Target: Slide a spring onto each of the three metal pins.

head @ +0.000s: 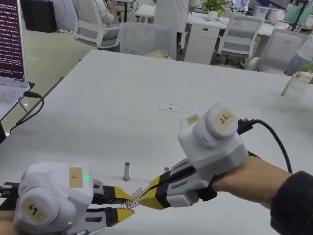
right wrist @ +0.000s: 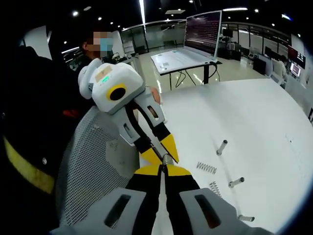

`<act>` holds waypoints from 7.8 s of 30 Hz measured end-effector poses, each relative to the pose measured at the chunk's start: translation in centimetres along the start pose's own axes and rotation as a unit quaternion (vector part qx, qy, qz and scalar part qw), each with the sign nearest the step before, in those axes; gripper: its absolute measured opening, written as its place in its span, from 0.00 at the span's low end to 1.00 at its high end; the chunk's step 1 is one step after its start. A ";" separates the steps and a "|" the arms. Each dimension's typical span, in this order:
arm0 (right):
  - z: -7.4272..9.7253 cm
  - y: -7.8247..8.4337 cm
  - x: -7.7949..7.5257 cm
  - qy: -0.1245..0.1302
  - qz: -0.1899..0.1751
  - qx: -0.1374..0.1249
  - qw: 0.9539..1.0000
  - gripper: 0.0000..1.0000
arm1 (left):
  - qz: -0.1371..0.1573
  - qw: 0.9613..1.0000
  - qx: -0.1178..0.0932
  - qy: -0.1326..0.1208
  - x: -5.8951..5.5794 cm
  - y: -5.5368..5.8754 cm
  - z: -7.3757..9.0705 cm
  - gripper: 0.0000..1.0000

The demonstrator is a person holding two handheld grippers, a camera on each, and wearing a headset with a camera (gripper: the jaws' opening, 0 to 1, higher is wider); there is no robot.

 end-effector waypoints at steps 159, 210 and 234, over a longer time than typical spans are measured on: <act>9.9 7.8 -13.3 0.123 -0.068 0.227 0.964 0.08 | 0.160 0.984 -0.028 -0.077 1.7 4.2 2.3 0.74; 7.3 10.7 -15.4 0.116 -0.094 0.249 0.957 0.08 | 0.161 0.984 -0.021 -0.067 1.7 4.5 2.1 0.68; 4.9 12.5 -16.7 0.129 -0.095 0.255 0.954 0.08 | 0.161 0.985 -0.019 -0.067 1.7 4.5 2.2 0.66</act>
Point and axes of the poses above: the centre of the closed fingertips' face, and the gripper's own axes: z roughly backward along the fingers, x roughly to its left, y roughly out of its underside, the point moved 5 cm from there along z, roughly backward along the fingers, and after that the axes turned 6 degrees about -y, right-handed, at the moved point
